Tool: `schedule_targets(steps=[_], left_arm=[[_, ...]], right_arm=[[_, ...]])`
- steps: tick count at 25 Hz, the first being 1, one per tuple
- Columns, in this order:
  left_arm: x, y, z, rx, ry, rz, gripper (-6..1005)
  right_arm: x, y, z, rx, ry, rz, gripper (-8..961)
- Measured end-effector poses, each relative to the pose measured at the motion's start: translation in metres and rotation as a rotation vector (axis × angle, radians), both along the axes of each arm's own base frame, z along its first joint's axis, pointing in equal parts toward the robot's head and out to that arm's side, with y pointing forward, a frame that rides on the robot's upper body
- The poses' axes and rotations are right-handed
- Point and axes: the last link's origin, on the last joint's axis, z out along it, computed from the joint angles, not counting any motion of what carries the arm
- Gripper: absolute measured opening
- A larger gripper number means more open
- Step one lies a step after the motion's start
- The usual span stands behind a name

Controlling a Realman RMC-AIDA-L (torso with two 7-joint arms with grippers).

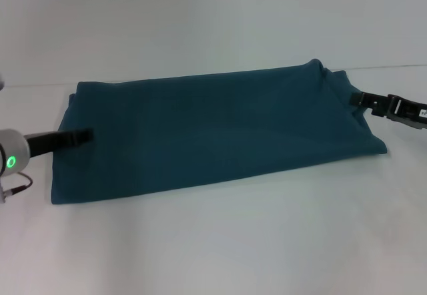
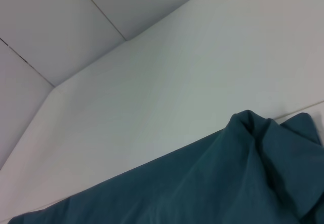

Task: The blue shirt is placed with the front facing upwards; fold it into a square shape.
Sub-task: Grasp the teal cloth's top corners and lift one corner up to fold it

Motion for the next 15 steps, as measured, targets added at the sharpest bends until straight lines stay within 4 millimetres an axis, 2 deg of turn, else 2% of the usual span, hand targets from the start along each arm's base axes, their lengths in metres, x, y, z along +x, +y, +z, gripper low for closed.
schedule_targets(steps=[8,15], left_arm=[[-0.018,-0.009,0.005,0.018,-0.013,0.049,584],[-0.017,-0.009,0.02,0.06,-0.017,0.04,585]], right_arm=[[-0.001,0.001,0.0,0.001,-0.002,0.003,808],[-0.002,0.002,0.0,0.001,-0.001,0.004,808]])
